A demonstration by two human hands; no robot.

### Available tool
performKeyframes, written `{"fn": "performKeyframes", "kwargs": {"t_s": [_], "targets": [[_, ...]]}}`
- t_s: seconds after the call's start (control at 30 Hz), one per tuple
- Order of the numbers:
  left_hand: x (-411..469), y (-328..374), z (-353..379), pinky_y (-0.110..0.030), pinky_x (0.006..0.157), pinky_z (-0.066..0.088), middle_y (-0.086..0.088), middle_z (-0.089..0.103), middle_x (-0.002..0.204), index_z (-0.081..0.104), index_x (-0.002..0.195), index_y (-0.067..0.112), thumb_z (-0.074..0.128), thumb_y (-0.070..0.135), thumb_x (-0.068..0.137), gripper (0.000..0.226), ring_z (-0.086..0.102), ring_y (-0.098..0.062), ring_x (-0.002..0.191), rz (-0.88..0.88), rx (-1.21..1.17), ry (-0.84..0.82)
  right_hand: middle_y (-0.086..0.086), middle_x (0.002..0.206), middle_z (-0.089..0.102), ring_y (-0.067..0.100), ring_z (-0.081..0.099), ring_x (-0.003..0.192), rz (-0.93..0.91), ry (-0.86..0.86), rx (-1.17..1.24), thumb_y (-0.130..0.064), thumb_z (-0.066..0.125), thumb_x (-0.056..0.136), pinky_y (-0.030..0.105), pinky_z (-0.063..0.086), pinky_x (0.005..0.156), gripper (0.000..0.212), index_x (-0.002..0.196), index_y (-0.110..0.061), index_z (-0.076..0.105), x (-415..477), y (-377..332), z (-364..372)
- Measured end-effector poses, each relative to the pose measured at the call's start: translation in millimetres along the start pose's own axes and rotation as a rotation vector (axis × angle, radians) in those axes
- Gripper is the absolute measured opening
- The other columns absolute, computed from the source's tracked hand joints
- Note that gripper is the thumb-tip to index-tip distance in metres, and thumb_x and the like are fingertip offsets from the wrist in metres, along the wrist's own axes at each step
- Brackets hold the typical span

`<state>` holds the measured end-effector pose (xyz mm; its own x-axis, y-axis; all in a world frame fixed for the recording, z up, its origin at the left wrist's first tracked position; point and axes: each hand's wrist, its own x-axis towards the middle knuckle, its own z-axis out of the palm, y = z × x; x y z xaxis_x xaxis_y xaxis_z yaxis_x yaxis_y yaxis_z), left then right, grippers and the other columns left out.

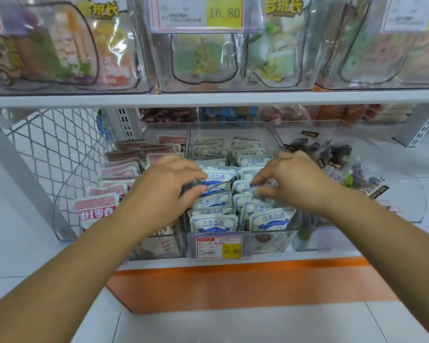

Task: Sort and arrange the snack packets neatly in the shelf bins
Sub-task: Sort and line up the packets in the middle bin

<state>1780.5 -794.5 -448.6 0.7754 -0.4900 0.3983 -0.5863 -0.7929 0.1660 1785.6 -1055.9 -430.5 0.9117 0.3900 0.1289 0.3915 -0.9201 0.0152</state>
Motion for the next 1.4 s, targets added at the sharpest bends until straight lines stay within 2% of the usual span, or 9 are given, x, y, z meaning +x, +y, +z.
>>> {"fn": "performKeyframes", "kwargs": {"t_s": [0.13,0.3,0.4,0.57,0.8,1.0,1.1,1.3,1.4], "targets": [[-2.5,-16.3,5.6,-0.031,0.097,0.041,0.011,0.065,0.116,0.071,0.112,0.025,0.045,0.059,0.089,0.048,0.050,-0.012,0.112,0.001,0.010,-0.005,-0.014,0.110,0.063,0.013,0.043,0.115,0.012,-0.003,-0.158,-0.051,0.059,0.087,0.035,0.030,0.093,0.024,0.100,-0.035,0.071,5.7,5.3,10.3],[-9.8,-19.2,6.2,-0.025,0.107,0.026,0.016,0.048,0.140,0.055,0.133,0.032,0.030,0.071,0.085,0.067,0.041,-0.009,0.131,-0.057,-0.036,-0.041,-0.016,0.106,0.068,0.010,0.044,0.115,0.033,-0.064,-0.128,-0.052,0.060,0.087,0.033,0.028,0.093,0.024,0.101,-0.036,0.071,8.0,11.7,6.5],[-11.6,-20.5,6.5,-0.024,0.111,0.017,0.021,0.033,0.149,0.038,0.144,0.036,0.018,0.080,0.081,0.079,0.028,-0.003,0.138,-0.101,-0.042,-0.093,-0.007,0.117,0.066,0.013,0.054,0.112,0.061,-0.010,0.033,-0.042,0.058,0.092,0.032,0.041,0.097,0.025,0.110,-0.030,0.070,9.7,11.7,-4.1],[-11.3,-21.7,5.3,-0.024,0.112,0.016,0.024,0.026,0.152,0.033,0.145,0.040,0.016,0.082,0.077,0.082,0.024,0.000,0.140,-0.128,-0.057,-0.129,-0.001,0.120,0.064,0.020,0.063,0.097,0.022,-0.109,-0.165,-0.018,0.046,0.097,0.033,0.050,0.090,0.021,0.113,-0.023,0.059,17.4,4.5,23.9],[-14.9,-23.9,1.3,-0.027,0.113,0.016,0.027,0.011,0.155,0.022,0.148,0.044,0.022,0.080,0.079,0.078,0.012,0.001,0.142,-0.120,-0.039,-0.195,-0.006,0.120,0.063,0.014,0.055,0.110,-0.030,-0.019,0.224,-0.043,0.060,0.091,0.028,0.042,0.091,0.033,0.120,-0.031,0.065,46.3,-25.2,6.6],[-14.4,-24.7,0.4,-0.026,0.110,0.017,0.029,0.009,0.155,0.024,0.146,0.047,0.031,0.078,0.078,0.075,0.011,0.001,0.142,-0.153,-0.072,-0.205,-0.003,0.111,0.069,0.014,0.062,0.099,-0.050,-0.146,0.337,-0.023,0.058,0.095,0.029,0.048,0.088,0.023,0.114,-0.020,0.069,66.3,-56.5,27.7],[-13.0,-25.5,-0.6,-0.027,0.111,0.018,0.029,0.010,0.154,0.026,0.146,0.048,0.031,0.080,0.076,0.077,0.013,0.002,0.142,-0.152,-0.100,-0.212,-0.009,0.104,0.069,0.007,0.061,0.091,0.071,-0.071,0.468,-0.027,0.062,0.092,0.023,0.045,0.080,0.020,0.110,-0.024,0.070,69.1,-40.8,12.0],[-12.1,-26.6,-1.0,-0.031,0.113,0.021,0.032,0.008,0.154,0.024,0.144,0.051,0.028,0.084,0.073,0.079,0.012,0.002,0.141,-0.153,-0.110,-0.230,0.000,0.096,0.073,0.018,0.063,0.086,0.086,-0.163,0.086,-0.027,0.062,0.090,0.030,0.052,0.079,0.016,0.094,-0.016,0.073,90.1,-15.9,20.3],[-12.2,-28.3,0.4,-0.030,0.112,0.020,0.032,0.007,0.154,0.023,0.143,0.051,0.028,0.085,0.073,0.077,0.011,0.003,0.141,-0.144,-0.105,-0.227,-0.003,0.082,0.070,0.014,0.060,0.075,0.051,-0.081,0.158,-0.031,0.065,0.089,0.027,0.048,0.077,0.015,0.084,-0.017,0.071,104.3,-27.0,25.8]]}}
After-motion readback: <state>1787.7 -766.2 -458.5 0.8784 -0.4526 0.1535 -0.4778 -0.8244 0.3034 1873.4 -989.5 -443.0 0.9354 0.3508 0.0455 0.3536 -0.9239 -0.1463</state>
